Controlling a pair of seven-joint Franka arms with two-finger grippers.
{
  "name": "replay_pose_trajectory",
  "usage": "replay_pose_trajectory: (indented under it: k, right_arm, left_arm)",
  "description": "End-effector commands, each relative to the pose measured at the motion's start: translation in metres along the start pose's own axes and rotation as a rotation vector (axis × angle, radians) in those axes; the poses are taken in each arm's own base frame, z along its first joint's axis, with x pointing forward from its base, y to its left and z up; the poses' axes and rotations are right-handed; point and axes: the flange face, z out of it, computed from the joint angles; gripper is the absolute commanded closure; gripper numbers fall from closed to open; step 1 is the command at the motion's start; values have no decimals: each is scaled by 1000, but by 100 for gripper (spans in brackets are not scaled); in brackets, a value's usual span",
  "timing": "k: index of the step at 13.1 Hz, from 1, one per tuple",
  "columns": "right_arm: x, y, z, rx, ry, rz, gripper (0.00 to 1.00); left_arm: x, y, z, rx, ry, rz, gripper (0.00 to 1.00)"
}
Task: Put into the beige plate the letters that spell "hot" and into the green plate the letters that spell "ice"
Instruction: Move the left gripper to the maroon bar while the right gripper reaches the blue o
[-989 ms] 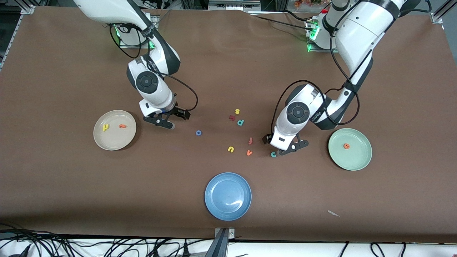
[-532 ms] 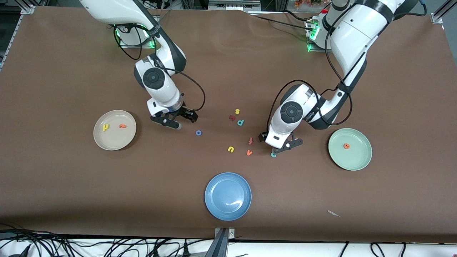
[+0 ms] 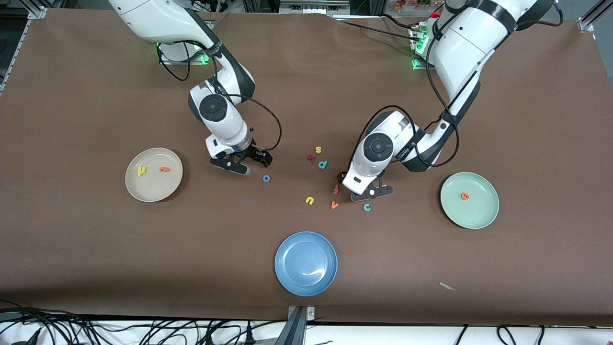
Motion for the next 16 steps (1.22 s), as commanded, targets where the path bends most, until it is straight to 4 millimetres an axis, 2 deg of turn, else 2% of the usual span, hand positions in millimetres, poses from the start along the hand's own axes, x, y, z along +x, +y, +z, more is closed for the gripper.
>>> replay_pose_trajectory:
  k: [1, 5, 9, 10, 11, 12, 14, 16]
  right_arm:
    - [-2, -5, 7, 12, 0, 9, 6]
    - [-2, -13, 8, 11, 17, -47, 6]
    - [-1, -7, 10, -32, -7, -8, 6]
    - [3, -9, 7, -27, -4, 0, 6]
    - [15, 0, 7, -34, 4, 23, 5]
    - [17, 0, 1, -32, 11, 48, 4]
    - [24, -9, -9, -21, 24, 101, 3]
    - [28, -27, -24, 12, 49, 155, 3]
  left_arm:
    - [15, 7, 2, -9, 19, 28, 7]
    - [16, 4, 10, 11, 26, 53, 11]
    - [16, 4, 13, 12, 22, 51, 33]
    - [15, 4, 14, 13, 20, 49, 38]
    - [16, 4, 15, 14, 19, 48, 42]
    - [15, 4, 15, 14, 19, 49, 44]
    - [15, 4, 17, 15, 16, 48, 49]
    - [14, 4, 18, 16, 16, 49, 52]
